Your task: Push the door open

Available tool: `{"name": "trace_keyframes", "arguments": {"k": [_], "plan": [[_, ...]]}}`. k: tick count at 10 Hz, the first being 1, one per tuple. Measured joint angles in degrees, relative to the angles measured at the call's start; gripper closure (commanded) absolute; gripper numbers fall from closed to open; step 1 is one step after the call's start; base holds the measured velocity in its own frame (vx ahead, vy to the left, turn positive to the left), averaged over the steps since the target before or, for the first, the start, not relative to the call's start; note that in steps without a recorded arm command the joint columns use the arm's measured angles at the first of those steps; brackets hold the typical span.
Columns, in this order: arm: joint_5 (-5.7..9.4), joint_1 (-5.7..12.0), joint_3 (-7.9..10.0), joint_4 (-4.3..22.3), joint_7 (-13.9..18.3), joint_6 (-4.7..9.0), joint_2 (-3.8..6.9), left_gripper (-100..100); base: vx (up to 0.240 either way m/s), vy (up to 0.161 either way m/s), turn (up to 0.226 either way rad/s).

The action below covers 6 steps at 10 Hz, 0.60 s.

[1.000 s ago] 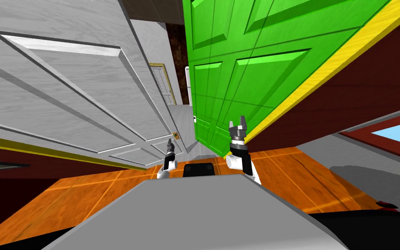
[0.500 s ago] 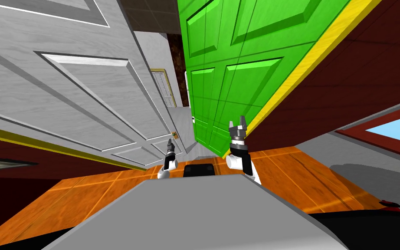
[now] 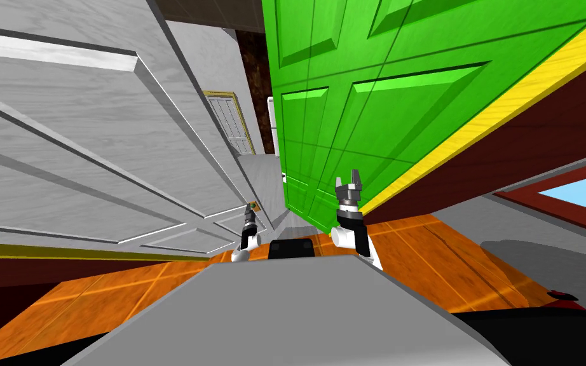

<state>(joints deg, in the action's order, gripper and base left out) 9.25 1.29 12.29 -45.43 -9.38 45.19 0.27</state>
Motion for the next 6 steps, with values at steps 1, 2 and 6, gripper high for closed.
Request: {"name": "trace_keyframes", "arguments": {"k": [1, 2, 6], "plan": [[0.22, 0.56, 0.33, 1.18, -0.32, 0.77, -0.76, -100, 0.155, 0.076, -0.023], [0.36, 0.46, 0.52, 1.72, -0.50, 1.52, -1.57, -100, 0.053, 0.032, -0.006], [0.38, 0.52, 0.57, 1.70, -0.49, 1.50, -1.50, 100, -0.012, -0.007, 0.002]]}}
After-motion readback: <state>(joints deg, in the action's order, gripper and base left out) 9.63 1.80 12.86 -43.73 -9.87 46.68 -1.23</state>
